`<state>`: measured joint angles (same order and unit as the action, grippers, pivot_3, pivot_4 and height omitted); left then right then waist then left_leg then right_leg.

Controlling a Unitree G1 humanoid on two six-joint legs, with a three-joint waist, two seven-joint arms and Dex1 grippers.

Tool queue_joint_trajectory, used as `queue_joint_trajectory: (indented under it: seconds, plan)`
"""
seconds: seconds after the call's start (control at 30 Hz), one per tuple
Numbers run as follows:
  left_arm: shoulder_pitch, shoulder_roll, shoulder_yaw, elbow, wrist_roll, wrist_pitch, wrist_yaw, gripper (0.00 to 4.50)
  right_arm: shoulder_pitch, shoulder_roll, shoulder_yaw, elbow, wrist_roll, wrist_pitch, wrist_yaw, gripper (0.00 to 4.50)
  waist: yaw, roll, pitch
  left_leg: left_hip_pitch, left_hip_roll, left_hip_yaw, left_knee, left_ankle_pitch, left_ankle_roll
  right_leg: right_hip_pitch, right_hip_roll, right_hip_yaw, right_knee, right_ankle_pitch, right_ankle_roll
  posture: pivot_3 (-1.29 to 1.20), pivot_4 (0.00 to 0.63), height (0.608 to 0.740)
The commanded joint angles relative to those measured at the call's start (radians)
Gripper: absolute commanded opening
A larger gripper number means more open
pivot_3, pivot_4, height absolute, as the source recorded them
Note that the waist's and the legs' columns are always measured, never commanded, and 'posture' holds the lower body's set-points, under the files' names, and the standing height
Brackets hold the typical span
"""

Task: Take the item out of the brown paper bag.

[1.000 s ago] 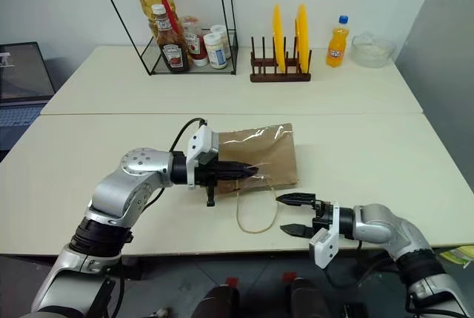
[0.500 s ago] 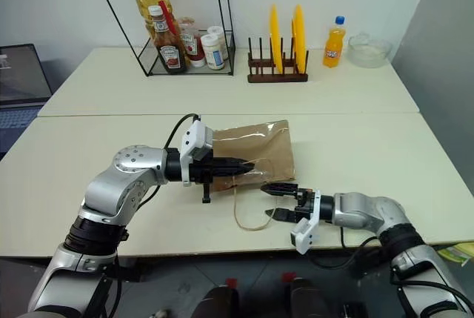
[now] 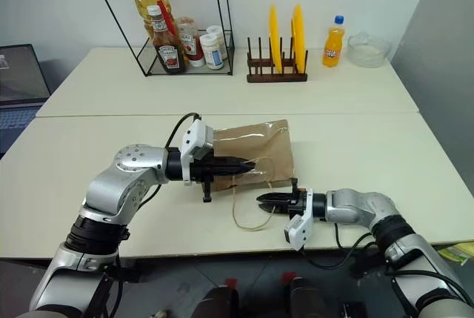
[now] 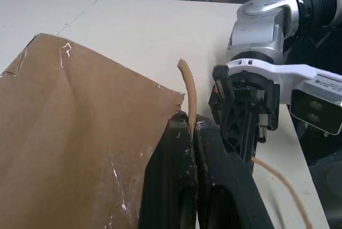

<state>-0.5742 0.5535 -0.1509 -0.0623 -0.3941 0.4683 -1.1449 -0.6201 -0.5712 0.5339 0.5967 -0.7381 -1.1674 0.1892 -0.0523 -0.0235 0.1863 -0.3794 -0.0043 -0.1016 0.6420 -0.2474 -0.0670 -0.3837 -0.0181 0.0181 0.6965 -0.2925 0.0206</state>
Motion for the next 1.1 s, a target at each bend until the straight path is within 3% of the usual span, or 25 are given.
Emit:
queue_joint_trajectory:
  seconds: [0.03,0.23,0.37,0.67,1.1]
  plan:
    - [-0.056,-0.006,0.019,0.004,-0.009,0.009,0.015,0.00,0.045,-0.010,0.105,0.032,0.039,0.034,0.194,0.04,0.000,-0.001,0.000,0.000,0.000,-0.001,0.000,0.000,0.000,0.001,0.000,0.000,0.000,0.000,0.000,0.00,0.150,0.740]
    - [-0.180,-0.024,0.029,0.090,-0.003,0.079,0.070,0.00,0.071,-0.031,0.152,0.003,0.116,0.100,0.405,0.04,0.014,-0.004,-0.003,0.004,-0.001,-0.006,-0.001,0.000,0.000,0.011,0.000,-0.004,-0.008,0.000,0.000,0.00,0.150,0.740]
    - [-0.255,-0.039,0.033,0.152,-0.001,0.101,0.092,0.00,0.076,-0.036,0.157,0.001,0.112,0.113,0.459,0.04,0.025,-0.007,-0.006,0.005,-0.001,-0.007,-0.002,0.000,0.000,0.014,-0.001,-0.006,-0.015,0.000,0.001,0.00,0.150,0.740]
    - [-0.388,-0.048,0.001,0.347,0.088,-0.011,0.057,0.00,0.041,-0.051,0.201,0.070,-0.042,0.127,0.420,0.04,0.027,-0.018,-0.015,0.006,-0.003,-0.007,-0.003,0.000,0.000,0.016,-0.002,-0.005,-0.017,0.001,0.002,0.00,0.150,0.740]
    - [-0.539,-0.113,0.017,0.560,0.147,-0.092,0.052,0.00,0.032,-0.054,0.227,0.077,-0.097,0.137,0.399,0.04,0.027,-0.018,-0.016,0.017,-0.003,-0.006,-0.005,-0.001,0.001,0.028,-0.003,-0.004,-0.021,-0.001,0.007,0.00,0.150,0.740]
